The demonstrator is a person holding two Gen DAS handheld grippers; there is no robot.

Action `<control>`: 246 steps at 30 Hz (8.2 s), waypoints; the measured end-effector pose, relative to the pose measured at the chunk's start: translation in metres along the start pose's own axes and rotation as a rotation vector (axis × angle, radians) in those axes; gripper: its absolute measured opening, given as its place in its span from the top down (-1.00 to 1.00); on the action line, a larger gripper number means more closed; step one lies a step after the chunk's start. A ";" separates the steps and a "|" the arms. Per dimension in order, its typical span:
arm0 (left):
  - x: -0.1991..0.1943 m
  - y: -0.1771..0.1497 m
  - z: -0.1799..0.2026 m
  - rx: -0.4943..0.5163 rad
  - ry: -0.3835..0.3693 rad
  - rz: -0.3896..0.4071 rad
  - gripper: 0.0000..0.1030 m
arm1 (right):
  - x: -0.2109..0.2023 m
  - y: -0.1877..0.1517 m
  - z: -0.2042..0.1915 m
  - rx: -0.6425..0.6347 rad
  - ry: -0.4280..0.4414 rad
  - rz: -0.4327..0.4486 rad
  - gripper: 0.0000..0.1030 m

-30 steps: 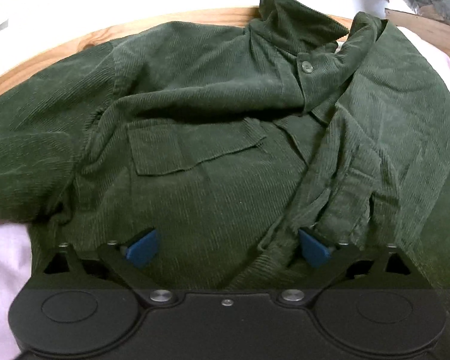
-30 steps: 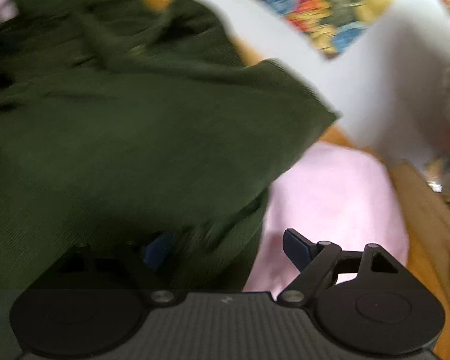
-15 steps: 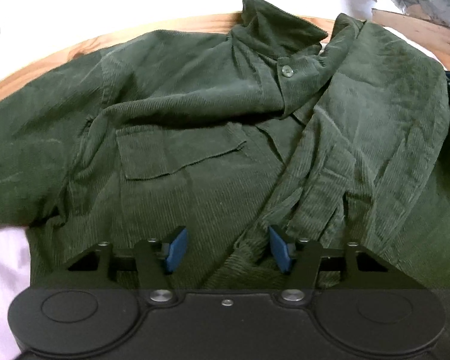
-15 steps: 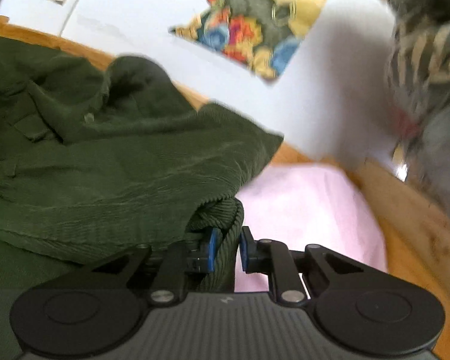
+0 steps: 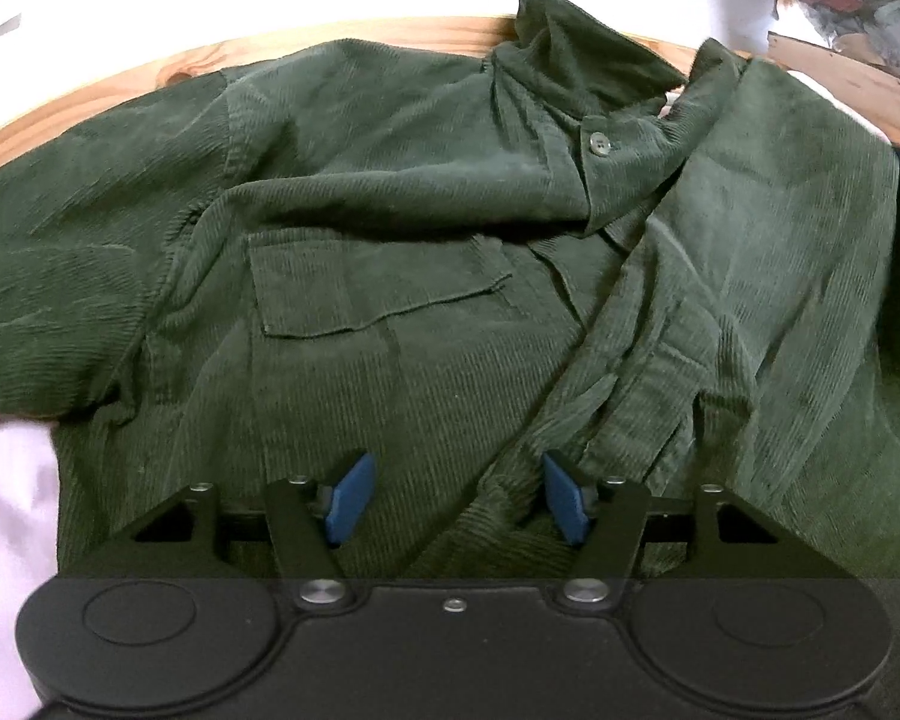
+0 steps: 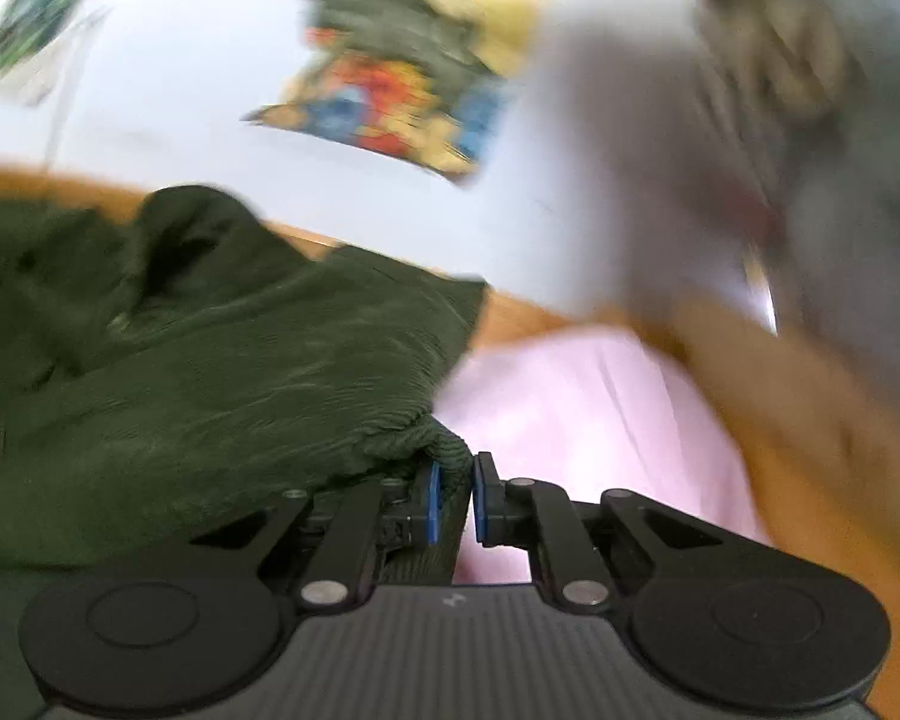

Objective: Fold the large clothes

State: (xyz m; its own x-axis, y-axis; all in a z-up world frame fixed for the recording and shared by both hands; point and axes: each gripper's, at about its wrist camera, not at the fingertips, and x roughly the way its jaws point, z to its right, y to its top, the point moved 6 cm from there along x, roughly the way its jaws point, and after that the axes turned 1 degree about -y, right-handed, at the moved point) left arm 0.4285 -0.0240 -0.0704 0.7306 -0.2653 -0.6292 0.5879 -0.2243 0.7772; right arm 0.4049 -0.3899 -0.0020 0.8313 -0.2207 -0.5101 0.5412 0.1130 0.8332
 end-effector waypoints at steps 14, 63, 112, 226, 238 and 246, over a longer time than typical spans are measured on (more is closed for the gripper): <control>-0.018 0.011 -0.017 -0.061 -0.077 0.010 -0.60 | -0.033 -0.024 -0.034 0.082 -0.180 -0.069 -0.54; -0.176 0.125 0.072 0.449 0.005 0.622 0.83 | -0.155 -0.089 -0.052 0.562 0.051 0.043 -1.00; -0.001 0.068 -0.151 -0.255 0.271 -0.029 0.87 | -0.153 -0.094 -0.102 0.401 0.124 -0.009 0.57; -0.041 0.113 -0.074 -0.208 0.173 0.269 0.90 | 0.037 0.051 -0.006 0.057 -0.066 -0.102 0.85; -0.007 0.078 -0.057 -0.024 0.263 0.138 -0.18 | -0.019 0.036 -0.039 -0.110 -0.097 0.022 -0.56; -0.060 0.065 -0.020 -0.078 0.122 0.298 -0.84 | -0.094 0.000 -0.132 -0.172 0.226 0.064 -0.92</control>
State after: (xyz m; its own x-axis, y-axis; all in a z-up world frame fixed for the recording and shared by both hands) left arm 0.4299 -0.0039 0.0184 0.9080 -0.1927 -0.3721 0.3634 -0.0797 0.9282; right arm 0.3434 -0.2409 0.0182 0.8611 0.0114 -0.5082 0.4842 0.2863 0.8268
